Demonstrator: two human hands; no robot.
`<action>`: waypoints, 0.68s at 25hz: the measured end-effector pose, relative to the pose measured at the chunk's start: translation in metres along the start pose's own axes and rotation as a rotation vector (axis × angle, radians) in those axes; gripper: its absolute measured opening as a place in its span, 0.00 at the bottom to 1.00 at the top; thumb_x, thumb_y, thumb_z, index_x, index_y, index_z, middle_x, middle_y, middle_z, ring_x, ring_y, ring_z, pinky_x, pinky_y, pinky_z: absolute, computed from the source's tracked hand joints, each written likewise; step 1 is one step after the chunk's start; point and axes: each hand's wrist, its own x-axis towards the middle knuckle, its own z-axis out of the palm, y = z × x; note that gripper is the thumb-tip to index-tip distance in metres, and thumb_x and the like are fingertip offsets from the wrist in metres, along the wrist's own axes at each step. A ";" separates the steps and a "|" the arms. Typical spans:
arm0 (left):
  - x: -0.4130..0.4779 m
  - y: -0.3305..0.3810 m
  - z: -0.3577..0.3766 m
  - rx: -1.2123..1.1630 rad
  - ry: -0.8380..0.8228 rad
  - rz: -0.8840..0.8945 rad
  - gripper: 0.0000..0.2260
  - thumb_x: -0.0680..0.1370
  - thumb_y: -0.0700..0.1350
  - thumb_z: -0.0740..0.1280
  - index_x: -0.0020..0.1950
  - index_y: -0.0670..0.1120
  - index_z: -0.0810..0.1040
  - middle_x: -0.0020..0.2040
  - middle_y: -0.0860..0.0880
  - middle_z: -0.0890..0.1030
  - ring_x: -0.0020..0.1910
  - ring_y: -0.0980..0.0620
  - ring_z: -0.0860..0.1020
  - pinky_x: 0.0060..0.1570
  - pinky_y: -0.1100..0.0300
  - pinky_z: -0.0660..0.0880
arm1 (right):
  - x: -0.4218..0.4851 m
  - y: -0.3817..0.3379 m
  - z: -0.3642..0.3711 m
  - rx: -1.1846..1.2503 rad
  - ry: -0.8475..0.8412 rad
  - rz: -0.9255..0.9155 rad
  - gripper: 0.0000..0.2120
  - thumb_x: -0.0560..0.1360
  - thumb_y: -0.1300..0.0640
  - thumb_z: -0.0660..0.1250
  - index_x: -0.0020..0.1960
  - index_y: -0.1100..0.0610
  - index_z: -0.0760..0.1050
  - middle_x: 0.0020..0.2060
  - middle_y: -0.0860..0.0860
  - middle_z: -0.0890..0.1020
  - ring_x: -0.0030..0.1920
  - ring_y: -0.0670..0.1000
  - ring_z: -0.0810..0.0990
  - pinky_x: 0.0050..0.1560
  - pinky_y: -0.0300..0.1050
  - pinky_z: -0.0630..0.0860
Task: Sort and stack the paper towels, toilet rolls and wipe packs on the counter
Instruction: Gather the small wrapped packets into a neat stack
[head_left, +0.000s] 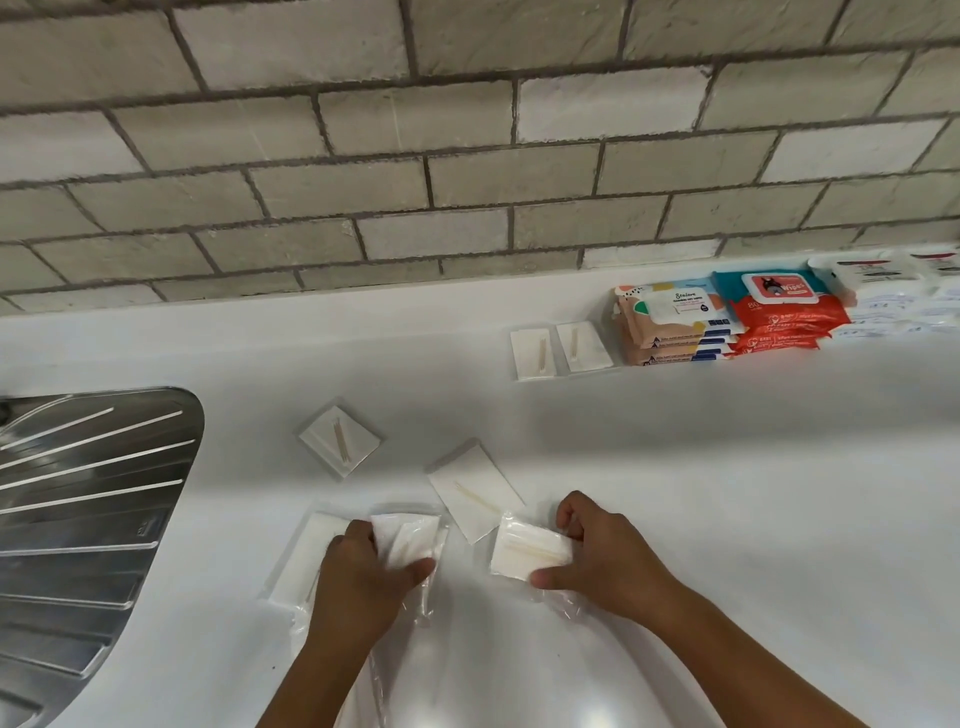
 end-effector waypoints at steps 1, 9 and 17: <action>0.000 0.000 -0.001 0.018 0.015 0.012 0.23 0.67 0.56 0.79 0.46 0.45 0.70 0.39 0.49 0.74 0.41 0.45 0.74 0.38 0.53 0.67 | 0.001 0.001 -0.002 0.040 -0.014 0.006 0.27 0.58 0.41 0.82 0.48 0.45 0.71 0.40 0.42 0.79 0.38 0.44 0.76 0.38 0.40 0.71; 0.007 0.027 -0.013 -0.640 -0.101 -0.062 0.05 0.77 0.42 0.70 0.50 0.45 0.76 0.44 0.43 0.81 0.45 0.44 0.82 0.49 0.41 0.81 | 0.015 0.007 -0.026 0.566 -0.029 0.125 0.03 0.73 0.66 0.69 0.46 0.61 0.79 0.32 0.49 0.77 0.33 0.47 0.72 0.35 0.45 0.69; 0.050 0.103 0.036 -0.831 -0.268 0.064 0.24 0.64 0.37 0.69 0.60 0.44 0.79 0.52 0.43 0.86 0.51 0.43 0.85 0.55 0.43 0.80 | 0.080 0.001 -0.064 0.740 0.348 0.159 0.10 0.77 0.67 0.70 0.54 0.54 0.79 0.45 0.53 0.85 0.38 0.49 0.81 0.33 0.38 0.75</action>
